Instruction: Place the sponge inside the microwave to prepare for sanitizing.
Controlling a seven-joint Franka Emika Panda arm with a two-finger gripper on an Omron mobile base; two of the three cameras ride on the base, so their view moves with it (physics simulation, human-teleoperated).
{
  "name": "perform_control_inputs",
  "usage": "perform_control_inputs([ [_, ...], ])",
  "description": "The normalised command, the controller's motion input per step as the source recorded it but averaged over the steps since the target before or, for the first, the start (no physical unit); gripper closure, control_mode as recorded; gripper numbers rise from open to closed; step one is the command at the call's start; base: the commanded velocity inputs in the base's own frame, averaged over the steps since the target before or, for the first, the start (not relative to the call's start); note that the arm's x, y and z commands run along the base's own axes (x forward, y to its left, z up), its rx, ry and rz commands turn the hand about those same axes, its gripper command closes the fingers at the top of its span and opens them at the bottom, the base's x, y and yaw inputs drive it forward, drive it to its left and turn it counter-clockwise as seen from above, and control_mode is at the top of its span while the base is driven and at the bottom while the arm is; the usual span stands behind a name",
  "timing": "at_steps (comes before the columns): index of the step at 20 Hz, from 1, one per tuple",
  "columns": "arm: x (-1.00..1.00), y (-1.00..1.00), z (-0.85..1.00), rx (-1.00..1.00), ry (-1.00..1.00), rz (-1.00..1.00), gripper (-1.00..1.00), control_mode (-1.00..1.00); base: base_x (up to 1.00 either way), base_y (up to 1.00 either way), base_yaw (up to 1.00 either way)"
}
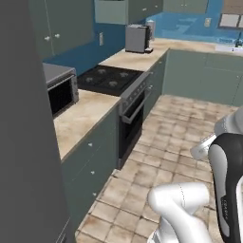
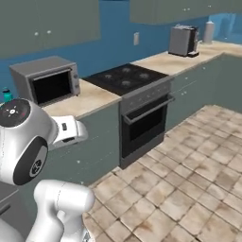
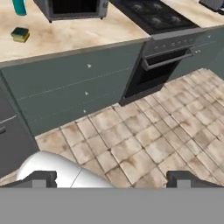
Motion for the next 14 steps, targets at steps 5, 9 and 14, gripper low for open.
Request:
perform_control_inputs([
  [5, 0.0, 0.0, 0.0, 0.0, 0.0, 0.0, -1.0, 1.0, 0.67, -0.06, 0.54],
  [9, 0.0, 0.0, 0.0, 0.0, 0.0, 0.0, -1.0, 1.0, 0.61, -0.07, 0.58],
  [14, 0.0, 0.0, 0.0, 0.0, 0.0, 0.0, -1.0, 1.0, 0.57, -0.19, 0.42],
])
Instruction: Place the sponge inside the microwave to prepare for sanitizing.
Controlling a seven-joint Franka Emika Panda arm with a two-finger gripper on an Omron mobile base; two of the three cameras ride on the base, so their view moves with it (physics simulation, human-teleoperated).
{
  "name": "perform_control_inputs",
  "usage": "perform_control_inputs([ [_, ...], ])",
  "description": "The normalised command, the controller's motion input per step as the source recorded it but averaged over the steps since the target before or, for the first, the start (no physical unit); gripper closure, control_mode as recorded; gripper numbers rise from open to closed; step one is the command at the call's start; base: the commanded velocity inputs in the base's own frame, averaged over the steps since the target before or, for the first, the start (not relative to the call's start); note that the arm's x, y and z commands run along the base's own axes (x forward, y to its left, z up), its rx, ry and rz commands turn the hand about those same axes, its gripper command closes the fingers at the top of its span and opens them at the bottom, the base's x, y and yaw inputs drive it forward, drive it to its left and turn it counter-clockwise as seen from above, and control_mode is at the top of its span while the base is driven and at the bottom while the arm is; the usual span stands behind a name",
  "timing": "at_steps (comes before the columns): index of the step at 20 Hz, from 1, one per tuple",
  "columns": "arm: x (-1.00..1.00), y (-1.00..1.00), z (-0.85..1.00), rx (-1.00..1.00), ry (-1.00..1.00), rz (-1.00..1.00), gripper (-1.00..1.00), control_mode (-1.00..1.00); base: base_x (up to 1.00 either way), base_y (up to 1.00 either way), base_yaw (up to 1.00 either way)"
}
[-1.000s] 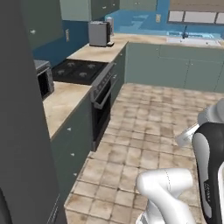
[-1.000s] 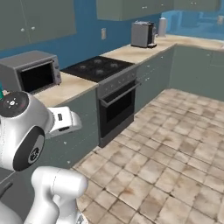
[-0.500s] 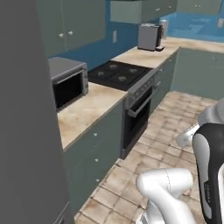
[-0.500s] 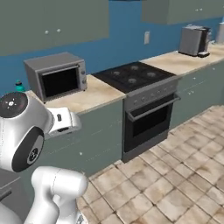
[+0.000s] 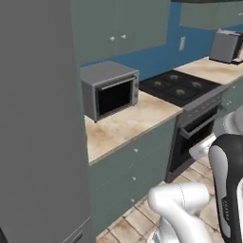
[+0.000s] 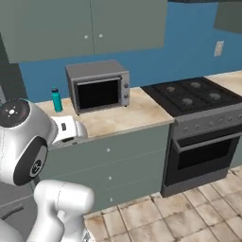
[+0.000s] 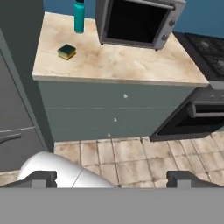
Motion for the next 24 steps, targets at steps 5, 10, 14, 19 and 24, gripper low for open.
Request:
perform_control_inputs([
  [5, 0.0, 0.0, 0.0, 0.0, 0.0, 0.0, -1.0, 1.0, 0.63, -0.35, 0.12],
  [10, 0.0, 0.0, 0.0, 0.0, 0.0, 0.0, -1.0, 1.0, 0.43, -0.31, 0.35],
  [14, 0.0, 0.0, 0.0, 0.0, 0.0, 0.0, -1.0, 1.0, 0.16, -0.03, 0.68],
  [19, 0.0, 0.0, 0.0, 0.0, 0.0, 0.0, -1.0, 1.0, 0.18, -0.09, 0.78],
  [24, 0.0, 0.0, 0.0, 0.0, 0.0, 0.0, -1.0, 1.0, 0.38, -0.12, 0.5],
])
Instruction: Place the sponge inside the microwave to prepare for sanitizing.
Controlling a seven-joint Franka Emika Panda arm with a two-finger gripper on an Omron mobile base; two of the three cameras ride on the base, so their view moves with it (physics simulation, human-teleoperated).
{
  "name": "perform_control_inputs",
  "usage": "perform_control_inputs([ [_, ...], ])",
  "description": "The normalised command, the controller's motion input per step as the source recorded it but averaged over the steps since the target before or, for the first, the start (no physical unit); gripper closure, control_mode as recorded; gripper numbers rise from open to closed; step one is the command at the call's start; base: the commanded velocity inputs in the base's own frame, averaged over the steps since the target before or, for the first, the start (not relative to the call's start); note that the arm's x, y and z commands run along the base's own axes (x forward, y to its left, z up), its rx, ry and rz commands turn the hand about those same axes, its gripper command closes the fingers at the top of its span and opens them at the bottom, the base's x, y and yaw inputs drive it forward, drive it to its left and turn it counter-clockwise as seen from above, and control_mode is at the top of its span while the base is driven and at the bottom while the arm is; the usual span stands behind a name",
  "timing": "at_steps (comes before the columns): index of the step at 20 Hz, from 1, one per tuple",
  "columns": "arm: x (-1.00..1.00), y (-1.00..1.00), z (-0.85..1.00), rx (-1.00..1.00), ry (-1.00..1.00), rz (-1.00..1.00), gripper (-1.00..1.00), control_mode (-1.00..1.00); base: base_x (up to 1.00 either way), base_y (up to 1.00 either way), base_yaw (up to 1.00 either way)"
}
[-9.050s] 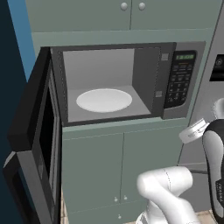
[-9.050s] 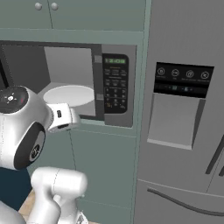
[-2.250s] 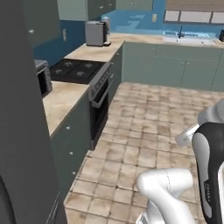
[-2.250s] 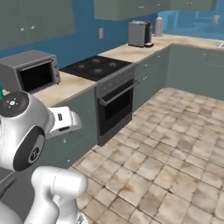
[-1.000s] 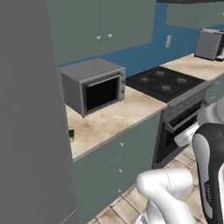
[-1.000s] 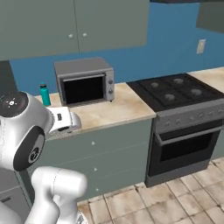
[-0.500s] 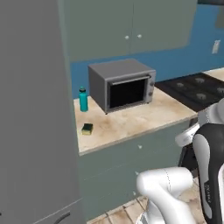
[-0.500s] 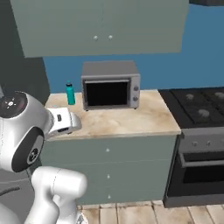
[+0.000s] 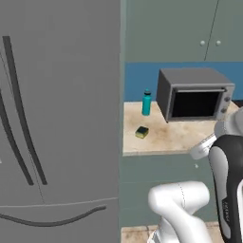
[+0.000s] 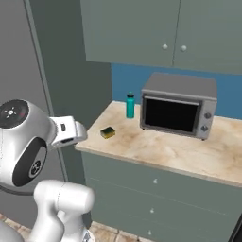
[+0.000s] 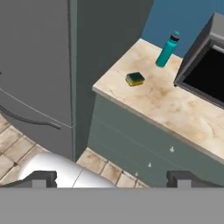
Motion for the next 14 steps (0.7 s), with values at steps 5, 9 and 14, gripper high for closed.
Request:
perform_control_inputs([
  [5, 0.0, 0.0, 0.0, 0.0, 0.0, 0.0, -1.0, 1.0, 0.2, -0.57, 0.11],
  [9, 0.0, 0.0, 0.0, 0.0, 0.0, 0.0, -1.0, 1.0, 0.09, -0.64, 0.0],
  [14, 0.0, 0.0, 0.0, 0.0, 0.0, 0.0, -1.0, 1.0, 0.31, -0.32, -0.01],
])
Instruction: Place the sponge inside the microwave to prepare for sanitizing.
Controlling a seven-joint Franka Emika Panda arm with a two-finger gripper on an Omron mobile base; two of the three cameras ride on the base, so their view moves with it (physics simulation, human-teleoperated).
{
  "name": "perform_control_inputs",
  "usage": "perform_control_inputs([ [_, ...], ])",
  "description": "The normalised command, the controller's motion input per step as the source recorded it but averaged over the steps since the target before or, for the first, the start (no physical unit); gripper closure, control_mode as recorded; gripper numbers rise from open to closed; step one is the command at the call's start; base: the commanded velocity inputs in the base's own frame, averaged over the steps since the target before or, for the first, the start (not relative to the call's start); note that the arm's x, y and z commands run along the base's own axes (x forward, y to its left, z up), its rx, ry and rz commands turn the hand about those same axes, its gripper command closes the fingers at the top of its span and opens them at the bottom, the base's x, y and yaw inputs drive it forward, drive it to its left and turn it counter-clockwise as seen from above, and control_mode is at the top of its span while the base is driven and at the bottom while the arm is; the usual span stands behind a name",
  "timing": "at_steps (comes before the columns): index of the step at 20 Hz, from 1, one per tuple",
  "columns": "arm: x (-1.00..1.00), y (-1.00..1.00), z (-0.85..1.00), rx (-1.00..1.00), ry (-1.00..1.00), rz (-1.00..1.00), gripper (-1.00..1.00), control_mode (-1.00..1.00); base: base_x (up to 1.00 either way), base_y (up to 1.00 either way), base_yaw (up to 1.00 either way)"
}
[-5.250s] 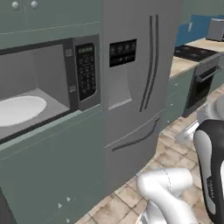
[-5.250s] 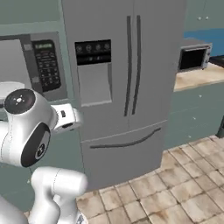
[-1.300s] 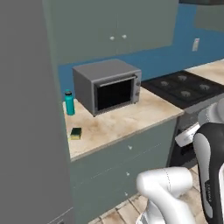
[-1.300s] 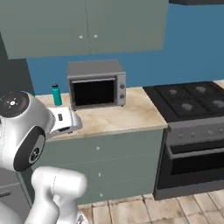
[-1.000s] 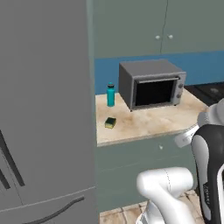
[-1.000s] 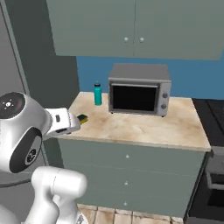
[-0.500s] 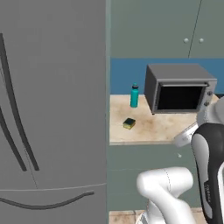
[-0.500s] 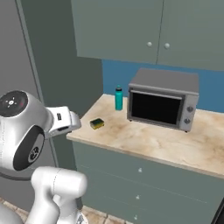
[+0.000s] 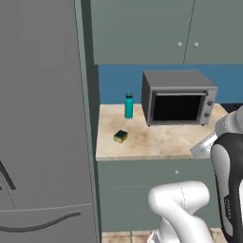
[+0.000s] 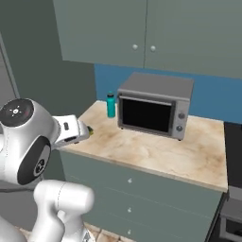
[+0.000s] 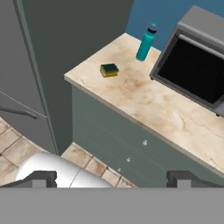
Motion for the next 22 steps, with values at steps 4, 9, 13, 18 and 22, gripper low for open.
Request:
perform_control_inputs([
  [4, 0.0, 0.0, 0.0, 0.0, 0.0, 0.0, -1.0, 1.0, 0.33, 0.09, -0.03],
  [9, 0.0, 0.0, 0.0, 0.0, 0.0, 0.0, -1.0, 1.0, 0.31, 0.17, -0.03],
  [13, 0.0, 0.0, 0.0, 0.0, 0.0, 0.0, -1.0, 1.0, 0.43, 0.07, -0.05],
  [18, 0.0, 0.0, 0.0, 0.0, 0.0, 0.0, -1.0, 1.0, 0.53, 0.21, -0.12],
  [22, 0.0, 0.0, 0.0, 0.0, 0.0, 0.0, -1.0, 1.0, 0.48, 0.39, -0.22],
])
